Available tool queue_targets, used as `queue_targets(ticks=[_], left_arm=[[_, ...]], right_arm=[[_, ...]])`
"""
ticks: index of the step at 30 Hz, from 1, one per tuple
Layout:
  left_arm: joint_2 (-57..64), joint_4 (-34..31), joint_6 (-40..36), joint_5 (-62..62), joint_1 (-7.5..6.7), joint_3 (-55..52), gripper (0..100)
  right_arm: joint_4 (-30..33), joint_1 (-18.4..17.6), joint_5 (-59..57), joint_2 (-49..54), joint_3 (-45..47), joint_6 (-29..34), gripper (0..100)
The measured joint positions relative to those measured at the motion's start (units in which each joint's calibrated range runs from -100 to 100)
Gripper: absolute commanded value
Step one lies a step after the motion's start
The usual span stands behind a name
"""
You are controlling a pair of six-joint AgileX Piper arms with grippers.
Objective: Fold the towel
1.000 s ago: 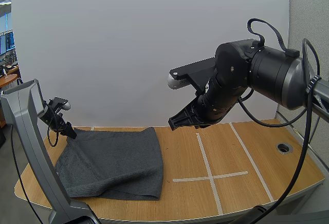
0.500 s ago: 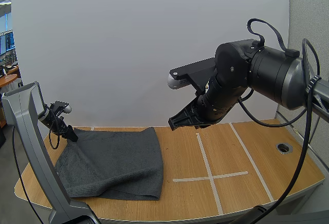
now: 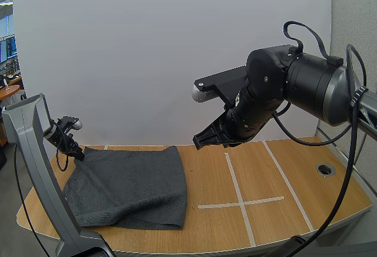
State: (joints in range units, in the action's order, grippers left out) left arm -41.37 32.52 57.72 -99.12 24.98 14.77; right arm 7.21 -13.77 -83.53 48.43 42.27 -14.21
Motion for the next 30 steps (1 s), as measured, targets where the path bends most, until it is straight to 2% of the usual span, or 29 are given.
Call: queue_targets(ticks=[12, 25, 26, 30], left_arm=[[-0.11, 1.60, -1.33, 0.00, -0.38, 3.29, 0], [-0.11, 3.41, -3.18, 0.00, -3.74, 7.52, 0], [-0.11, 3.62, -3.75, 0.00, -4.68, 8.83, 0], [-0.11, 3.55, -4.11, -0.35, -4.92, 10.53, 0]], right_arm=[[0.00, 0.00, 0.00, 0.00, 0.00, 0.00, 0], [0.00, 0.00, -1.18, 0.00, 0.00, 0.00, 0], [0.00, 0.00, -1.35, 0.00, 0.00, 0.00, 0], [0.00, 0.00, -1.35, 0.00, 0.00, 0.00, 0]])
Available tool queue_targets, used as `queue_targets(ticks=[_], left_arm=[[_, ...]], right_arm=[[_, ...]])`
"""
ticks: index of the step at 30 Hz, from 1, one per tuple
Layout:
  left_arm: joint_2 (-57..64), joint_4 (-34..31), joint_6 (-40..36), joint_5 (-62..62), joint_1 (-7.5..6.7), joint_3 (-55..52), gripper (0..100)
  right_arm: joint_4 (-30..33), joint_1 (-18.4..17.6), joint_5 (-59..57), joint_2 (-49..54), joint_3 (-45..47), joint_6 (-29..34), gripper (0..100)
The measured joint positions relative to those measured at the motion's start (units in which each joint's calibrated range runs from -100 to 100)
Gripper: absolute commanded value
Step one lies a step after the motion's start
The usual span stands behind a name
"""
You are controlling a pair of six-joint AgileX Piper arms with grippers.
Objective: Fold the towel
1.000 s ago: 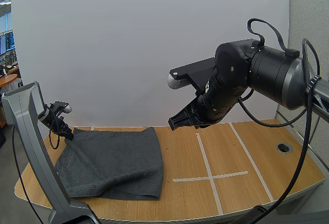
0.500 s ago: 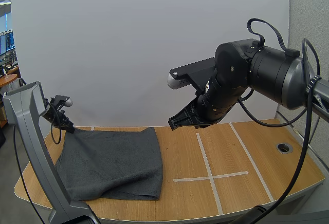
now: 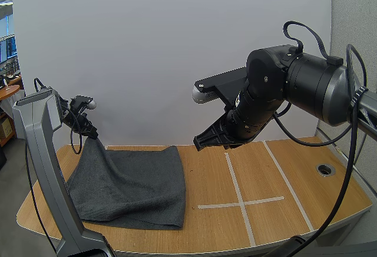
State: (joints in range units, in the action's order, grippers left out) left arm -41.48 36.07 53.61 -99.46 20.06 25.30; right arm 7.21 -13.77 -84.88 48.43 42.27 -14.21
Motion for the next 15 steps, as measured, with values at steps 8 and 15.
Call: queue_targets(ticks=[8, 15], left_arm=[[-1.72, -2.49, -0.10, 0.00, 0.00, 1.01, 0], [-2.93, -3.11, -0.20, 0.00, 0.07, 1.01, 0]], right_arm=[[0.00, 0.00, -0.50, 0.00, 0.00, 0.00, 0], [0.00, 0.00, -0.69, 0.00, 0.00, 0.00, 0]])
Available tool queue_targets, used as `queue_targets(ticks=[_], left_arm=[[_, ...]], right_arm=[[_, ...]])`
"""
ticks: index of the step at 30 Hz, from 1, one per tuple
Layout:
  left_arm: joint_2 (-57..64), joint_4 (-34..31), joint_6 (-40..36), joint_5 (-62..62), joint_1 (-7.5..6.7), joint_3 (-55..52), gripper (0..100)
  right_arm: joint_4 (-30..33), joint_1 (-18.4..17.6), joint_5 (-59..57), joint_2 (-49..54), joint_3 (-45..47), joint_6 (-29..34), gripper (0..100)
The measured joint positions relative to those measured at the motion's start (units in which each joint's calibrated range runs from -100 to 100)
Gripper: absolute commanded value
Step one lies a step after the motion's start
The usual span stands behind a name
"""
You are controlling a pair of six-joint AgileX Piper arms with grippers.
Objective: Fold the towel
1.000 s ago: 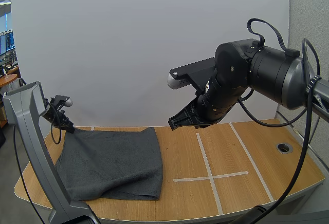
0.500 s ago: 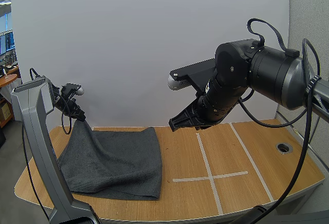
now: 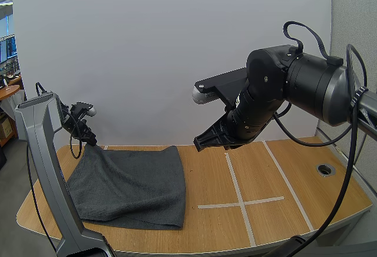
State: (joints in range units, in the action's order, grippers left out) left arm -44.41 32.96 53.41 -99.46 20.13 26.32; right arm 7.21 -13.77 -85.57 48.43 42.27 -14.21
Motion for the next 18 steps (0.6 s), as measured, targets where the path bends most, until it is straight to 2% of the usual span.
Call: queue_targets(ticks=[18], left_arm=[[-1.01, -2.62, 0.00, 0.00, 0.00, 2.64, 0]], right_arm=[[0.00, 0.00, -0.50, 0.00, 0.00, 0.00, 0]])
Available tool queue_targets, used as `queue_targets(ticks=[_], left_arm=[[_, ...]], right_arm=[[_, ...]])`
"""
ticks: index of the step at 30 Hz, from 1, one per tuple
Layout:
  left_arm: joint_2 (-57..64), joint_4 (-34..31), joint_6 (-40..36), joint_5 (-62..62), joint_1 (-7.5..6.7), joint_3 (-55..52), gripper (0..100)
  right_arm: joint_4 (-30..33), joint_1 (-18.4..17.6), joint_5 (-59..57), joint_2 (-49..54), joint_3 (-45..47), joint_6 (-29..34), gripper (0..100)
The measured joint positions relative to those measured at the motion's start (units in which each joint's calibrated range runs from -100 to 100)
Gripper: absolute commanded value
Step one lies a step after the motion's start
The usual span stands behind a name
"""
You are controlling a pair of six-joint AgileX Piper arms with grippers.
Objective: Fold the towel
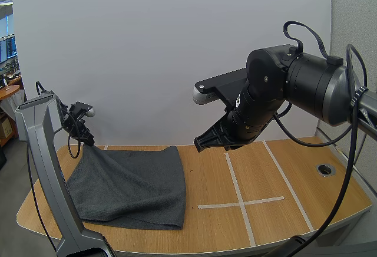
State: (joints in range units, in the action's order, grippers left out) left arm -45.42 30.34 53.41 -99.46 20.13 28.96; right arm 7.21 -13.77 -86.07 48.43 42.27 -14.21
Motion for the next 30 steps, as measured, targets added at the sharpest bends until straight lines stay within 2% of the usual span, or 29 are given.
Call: queue_targets(ticks=[14, 30], left_arm=[[-4.48, -0.33, -0.71, -0.35, 0.31, 5.13, 0], [-5.90, -0.77, -0.92, -0.02, 0.38, 5.42, 0]], right_arm=[[0.00, 0.41, -0.15, 0.00, 0.00, -0.10, 0], [0.00, 0.41, -0.70, 0.00, 0.00, -0.10, 0]])
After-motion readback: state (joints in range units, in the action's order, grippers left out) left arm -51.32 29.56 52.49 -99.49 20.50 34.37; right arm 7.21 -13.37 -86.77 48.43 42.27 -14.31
